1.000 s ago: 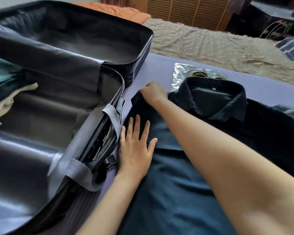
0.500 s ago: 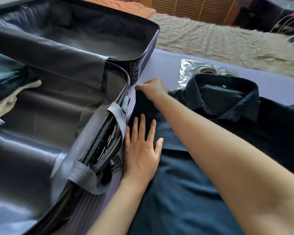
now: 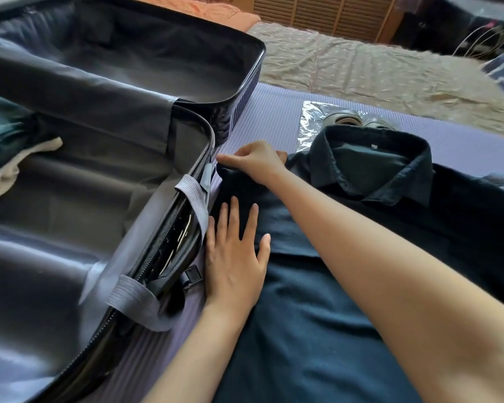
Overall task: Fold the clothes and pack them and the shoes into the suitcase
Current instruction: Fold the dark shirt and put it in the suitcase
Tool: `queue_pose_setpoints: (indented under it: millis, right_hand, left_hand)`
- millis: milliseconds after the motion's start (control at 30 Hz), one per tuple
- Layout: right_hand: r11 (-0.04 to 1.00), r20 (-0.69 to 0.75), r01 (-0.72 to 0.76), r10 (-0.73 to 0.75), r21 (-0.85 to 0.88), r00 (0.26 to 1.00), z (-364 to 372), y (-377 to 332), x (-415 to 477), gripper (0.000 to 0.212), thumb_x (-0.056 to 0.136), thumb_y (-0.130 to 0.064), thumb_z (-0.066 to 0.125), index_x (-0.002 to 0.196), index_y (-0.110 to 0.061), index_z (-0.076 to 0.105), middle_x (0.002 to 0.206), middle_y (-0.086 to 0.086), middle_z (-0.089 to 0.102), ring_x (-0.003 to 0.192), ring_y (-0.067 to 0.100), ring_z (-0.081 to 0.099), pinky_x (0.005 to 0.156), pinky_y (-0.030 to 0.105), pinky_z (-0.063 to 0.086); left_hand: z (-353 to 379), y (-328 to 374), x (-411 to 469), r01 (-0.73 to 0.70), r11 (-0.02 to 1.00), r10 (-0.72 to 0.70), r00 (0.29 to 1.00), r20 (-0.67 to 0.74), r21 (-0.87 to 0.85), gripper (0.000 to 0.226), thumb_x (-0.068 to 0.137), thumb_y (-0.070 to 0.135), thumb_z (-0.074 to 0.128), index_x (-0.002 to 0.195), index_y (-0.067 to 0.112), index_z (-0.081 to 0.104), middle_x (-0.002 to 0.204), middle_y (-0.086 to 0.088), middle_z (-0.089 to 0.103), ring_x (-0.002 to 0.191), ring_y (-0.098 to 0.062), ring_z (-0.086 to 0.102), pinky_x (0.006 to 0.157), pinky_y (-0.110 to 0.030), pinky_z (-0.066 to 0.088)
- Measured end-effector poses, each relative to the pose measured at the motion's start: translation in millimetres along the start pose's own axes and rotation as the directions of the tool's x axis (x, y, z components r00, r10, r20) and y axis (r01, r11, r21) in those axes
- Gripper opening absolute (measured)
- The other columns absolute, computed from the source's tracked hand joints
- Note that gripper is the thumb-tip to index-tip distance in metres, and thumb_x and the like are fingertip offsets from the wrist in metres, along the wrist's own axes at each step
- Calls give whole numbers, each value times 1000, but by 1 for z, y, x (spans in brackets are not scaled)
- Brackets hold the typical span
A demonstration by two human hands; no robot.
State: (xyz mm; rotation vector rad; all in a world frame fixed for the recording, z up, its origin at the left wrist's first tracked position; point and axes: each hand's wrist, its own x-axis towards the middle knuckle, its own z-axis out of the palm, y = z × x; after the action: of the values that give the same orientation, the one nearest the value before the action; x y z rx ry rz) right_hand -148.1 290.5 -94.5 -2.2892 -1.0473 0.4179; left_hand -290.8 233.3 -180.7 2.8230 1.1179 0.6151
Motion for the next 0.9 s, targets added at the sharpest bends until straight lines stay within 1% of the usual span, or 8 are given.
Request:
queue_pose_setpoints:
  millis: [67,200,300,400,567,700,800,900]
  right_hand:
    - [997,17,-25,24,71,1000,4,-4,1,53,83,-58,59,49,-19,47,51,-5,46,61,10,47,95,38,26]
    - [984,-168,-35,65,174,984,4,-11,0,29,90,-35,58,82,-10,72,85,4,70,69,6,42,95,29,19]
    - [958,-312,-84,171,275,934,8,-9,6,46,93,-33,53,50,-18,48,53,-3,48,61,14,44,103,33,28]
    - [993,-289,-71,95,94,953,17,-5,10,48,95,-37,50,51,-20,44,50,-7,43,57,13,47,108,36,28]
    - [989,-307,81,-39,126,951,9,-3,2,33,100,-35,39,112,-19,66,106,-1,69,116,18,51,110,34,13]
    - [963,-366,271,-246,16,897,-17,22,-50,34,99,-29,44,130,-22,57,119,-5,64,123,10,42,108,26,11]
    - [929,-234,310,-354,-204,906,-30,68,-114,46,96,-41,38,138,-24,49,143,-5,47,137,9,33,114,26,8]
    - [926,-73,174,-210,-336,975,-42,129,-170,69,90,-63,13,148,-30,29,156,-13,16,145,3,9,117,25,0]
  left_hand:
    - [-1,0,0,-2,1000,2,1000,-3,-5,57,91,44,29,139,18,46,146,-16,39,134,-29,40,109,-40,18]
    - [0,-1,-1,7,1000,-7,1000,-23,-20,56,91,43,31,140,19,45,148,-15,37,135,-29,37,109,-40,22]
    - [-2,0,-2,25,1000,-25,1000,-17,-17,57,91,44,29,142,21,41,150,-13,33,138,-27,33,109,-39,22]
    - [-3,1,-3,42,999,-42,999,-1,-4,57,91,44,28,140,21,45,146,-13,40,134,-28,40,106,-38,23]
    - [-4,-1,-1,47,999,-46,998,31,-16,57,90,45,29,139,22,46,146,-14,41,133,-29,41,105,-37,20]
    - [-1,-3,0,40,999,-39,999,28,-25,57,91,46,30,140,21,45,146,-14,39,133,-30,40,106,-40,20]
    - [0,-4,0,42,999,-41,998,44,-22,58,91,47,27,141,21,43,147,-15,38,134,-31,38,107,-42,19]
    - [0,-3,1,30,999,-29,997,72,-12,59,91,46,28,140,18,45,146,-17,39,133,-33,40,106,-43,19]
